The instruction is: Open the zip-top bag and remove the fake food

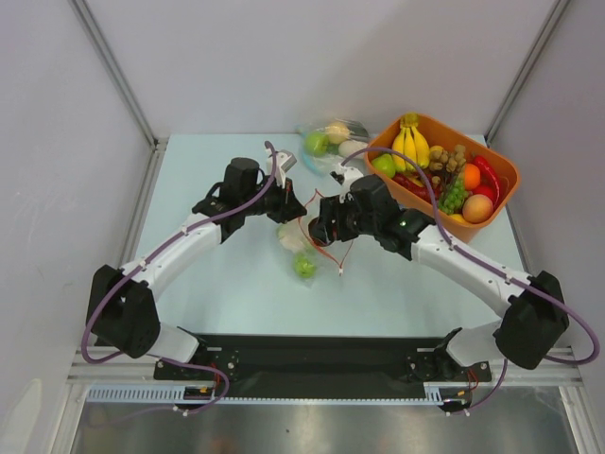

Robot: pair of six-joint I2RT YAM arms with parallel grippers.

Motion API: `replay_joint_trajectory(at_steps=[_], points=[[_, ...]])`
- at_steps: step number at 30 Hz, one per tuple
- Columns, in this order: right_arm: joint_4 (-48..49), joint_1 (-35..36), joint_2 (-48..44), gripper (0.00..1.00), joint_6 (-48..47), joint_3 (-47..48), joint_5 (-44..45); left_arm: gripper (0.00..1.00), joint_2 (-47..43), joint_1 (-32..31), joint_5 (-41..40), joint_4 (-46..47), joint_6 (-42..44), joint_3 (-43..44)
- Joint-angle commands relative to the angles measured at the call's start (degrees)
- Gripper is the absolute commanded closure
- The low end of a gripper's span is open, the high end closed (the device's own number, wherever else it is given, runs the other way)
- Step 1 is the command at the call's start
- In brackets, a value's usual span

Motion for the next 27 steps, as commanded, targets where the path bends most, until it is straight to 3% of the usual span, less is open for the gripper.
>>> replay_joint_trajectory(at_steps=[1, 13, 21, 27], points=[[0.2, -1.4, -3.1, 0.76, 1.7, 2.7, -3.7, 1.00, 0.0, -0.4, -0.7, 0.0, 0.8, 2.6], [3.0, -10.5, -9.8, 0.76, 3.5, 3.1, -12.8, 1.00, 0.0, -0.4, -1.3, -0.9, 1.5, 3.1], [-1.4, -21.9, -17.6, 0.77, 0.0, 4.3, -11.5, 1.00, 0.0, -0.4, -1.5, -0.9, 1.6, 3.1], [-6.6, -37.6, -21.1, 0.76, -5.0, 5.0, -12.3, 1.00, 0.1, -0.3, -1.5, -1.0, 1.5, 3.1]])
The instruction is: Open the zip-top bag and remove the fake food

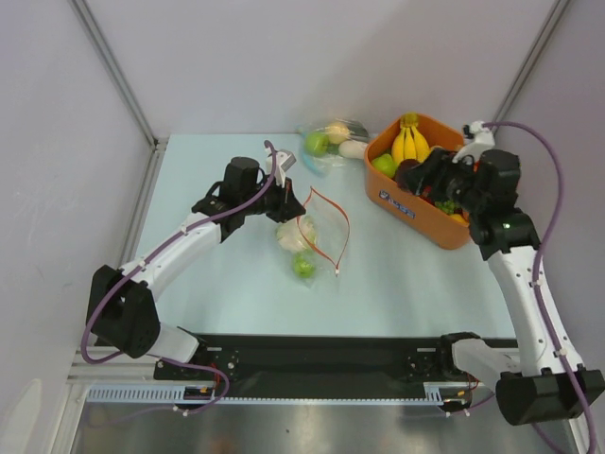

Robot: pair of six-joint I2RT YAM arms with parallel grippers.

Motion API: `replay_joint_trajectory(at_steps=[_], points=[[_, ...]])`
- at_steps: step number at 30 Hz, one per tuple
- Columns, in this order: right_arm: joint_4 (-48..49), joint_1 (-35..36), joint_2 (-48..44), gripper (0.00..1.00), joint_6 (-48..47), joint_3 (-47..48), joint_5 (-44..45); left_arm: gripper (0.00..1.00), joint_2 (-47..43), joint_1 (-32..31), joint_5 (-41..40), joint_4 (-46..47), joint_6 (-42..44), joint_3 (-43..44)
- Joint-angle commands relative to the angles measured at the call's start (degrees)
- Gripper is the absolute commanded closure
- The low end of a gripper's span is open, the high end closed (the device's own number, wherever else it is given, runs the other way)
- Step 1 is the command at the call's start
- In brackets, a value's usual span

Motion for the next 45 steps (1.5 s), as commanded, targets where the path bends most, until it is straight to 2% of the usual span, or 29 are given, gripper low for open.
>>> replay_joint_trajectory(at_steps=[1, 5, 9, 18, 28, 39, 41, 45], points=[[-3.4, -9.5, -2.0, 0.75, -4.6, 2.3, -0.2, 1.00, 0.1, -0.4, -0.1, 0.2, 1.4, 2.5], [-4.1, -21.4, -2.0, 0.75, -7.0, 2.2, -2.1, 1.00, 0.2, -0.3, 0.1, 0.1, 1.3, 2.5], [-4.0, -26.3, -0.3, 0.76, -6.4, 1.8, -2.1, 1.00, 0.2, -0.4, -0.2, 0.1, 1.5, 2.6], [-2.3, -24.6, 4.9, 0.76, -4.5, 0.5, -3.6, 1.00, 0.2, -0.3, 0.1, -0.1, 1.6, 2.8], [3.8, -18.4, 15.3, 0.77, -3.9, 2.8, 0.5, 1.00, 0.3, -0.5, -0.2, -0.3, 1.9, 2.8], [5.9, -16.5, 23.4, 0.77, -6.1, 6.4, 5.2, 1.00, 0.2, -0.5, -0.5, -0.6, 2.3, 3.1], [5.1, -16.1, 24.5, 0.75, -6.9, 6.8, 6.2, 1.00, 0.2, -0.5, -0.4, -0.7, 2.1, 3.1], [4.2, -14.8, 24.9, 0.58, -7.6, 6.6, 8.2, 1.00, 0.3, -0.5, -0.2, -0.7, 2.1, 3.1]])
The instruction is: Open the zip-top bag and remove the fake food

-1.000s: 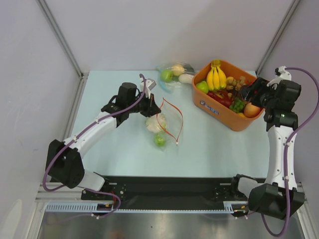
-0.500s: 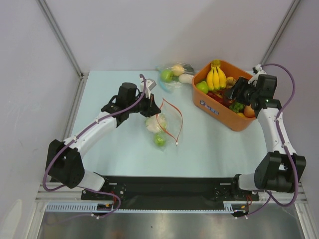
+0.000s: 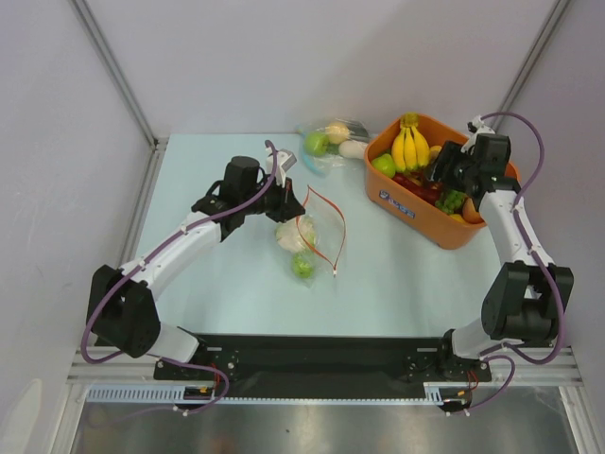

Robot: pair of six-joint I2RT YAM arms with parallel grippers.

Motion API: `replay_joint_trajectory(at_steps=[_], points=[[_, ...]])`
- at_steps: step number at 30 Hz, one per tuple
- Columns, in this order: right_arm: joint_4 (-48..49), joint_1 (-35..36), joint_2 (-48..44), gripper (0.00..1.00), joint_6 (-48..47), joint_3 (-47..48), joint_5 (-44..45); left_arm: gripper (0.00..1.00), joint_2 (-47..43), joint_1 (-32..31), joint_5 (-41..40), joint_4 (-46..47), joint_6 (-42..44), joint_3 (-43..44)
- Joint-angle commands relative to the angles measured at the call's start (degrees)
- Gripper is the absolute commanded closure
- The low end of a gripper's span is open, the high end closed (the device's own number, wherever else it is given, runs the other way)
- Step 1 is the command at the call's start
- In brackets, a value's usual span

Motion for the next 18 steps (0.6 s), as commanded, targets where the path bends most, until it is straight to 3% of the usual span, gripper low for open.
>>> replay_joint_trajectory(at_steps=[1, 3, 6, 12, 18], points=[[1.0, 1.0, -0.1, 0.50, -1.9, 2.4, 2.4, 1.00, 0.3, -0.5, 0.1, 0.4, 1.0, 2.4], [0.8, 1.1, -0.1, 0.44, -1.8, 2.9, 2.3, 1.00, 0.4, -0.5, 0.3, 0.4, 0.9, 2.5], [-0.5, 1.2, 0.3, 0.25, -1.9, 4.0, 2.4, 0.99, 0.3, -0.4, 0.4, 0.4, 0.8, 2.5], [-2.1, 1.4, 0.1, 0.19, -2.3, 4.6, 3.8, 1.00, 0.0, -0.5, 0.4, 0.4, 0.9, 2.6], [-2.9, 2.0, -3.8, 0.21, -2.4, 3.9, 4.8, 1.00, -0.2, -0.5, 0.4, 0.4, 0.8, 2.5]])
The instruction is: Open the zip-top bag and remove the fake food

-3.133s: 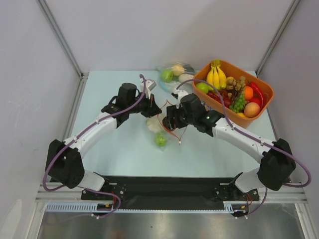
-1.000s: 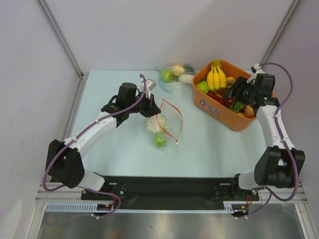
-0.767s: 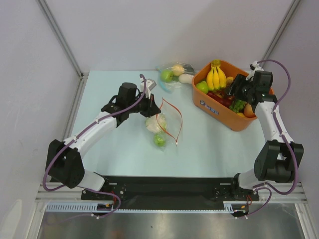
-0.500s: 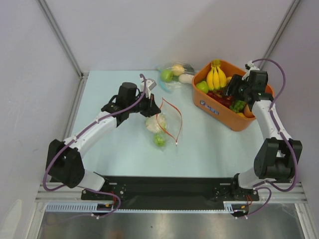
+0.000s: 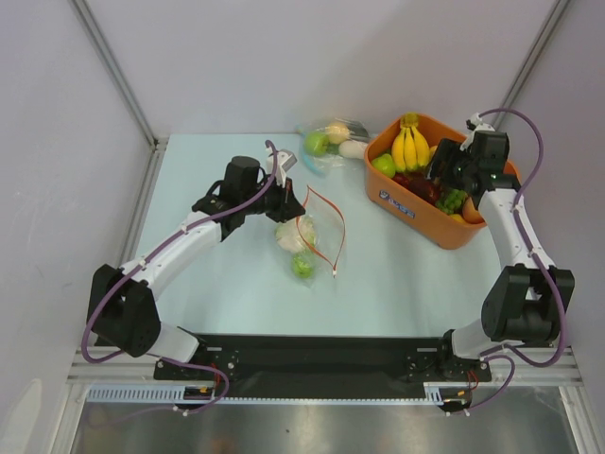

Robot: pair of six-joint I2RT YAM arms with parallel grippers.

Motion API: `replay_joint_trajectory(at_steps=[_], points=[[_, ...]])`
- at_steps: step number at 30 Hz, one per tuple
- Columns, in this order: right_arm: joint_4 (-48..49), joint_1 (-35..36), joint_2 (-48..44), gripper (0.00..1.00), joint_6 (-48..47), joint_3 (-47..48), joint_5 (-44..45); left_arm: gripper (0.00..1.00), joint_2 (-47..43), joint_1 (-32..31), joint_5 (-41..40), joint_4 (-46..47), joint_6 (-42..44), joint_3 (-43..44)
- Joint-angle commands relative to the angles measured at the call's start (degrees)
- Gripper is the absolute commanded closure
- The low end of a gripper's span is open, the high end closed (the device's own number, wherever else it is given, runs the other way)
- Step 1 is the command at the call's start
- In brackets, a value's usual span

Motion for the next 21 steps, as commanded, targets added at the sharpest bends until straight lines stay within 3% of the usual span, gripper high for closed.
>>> replay_joint_trajectory(at_steps=[1, 8, 13, 21], points=[[-0.6, 0.7, -4.4, 0.21, -1.1, 2.1, 1.5, 1.00, -0.4, -0.5, 0.4, 0.6, 0.8, 2.5], [-4.7, 2.9, -10.7, 0.22, -3.0, 3.0, 3.7, 1.00, -0.6, -0.5, 0.4, 0.6, 0.8, 2.4], [-7.1, 10.7, -14.3, 0.25, -3.4, 5.8, 2.9, 1.00, -0.7, -0.5, 0.0, 0.6, 1.0, 2.4], [-2.8, 26.7, -12.9, 0.59, 1.4, 5.5, -8.6, 1.00, -0.7, -0.5, -0.1, 0.4, 1.1, 2.5]])
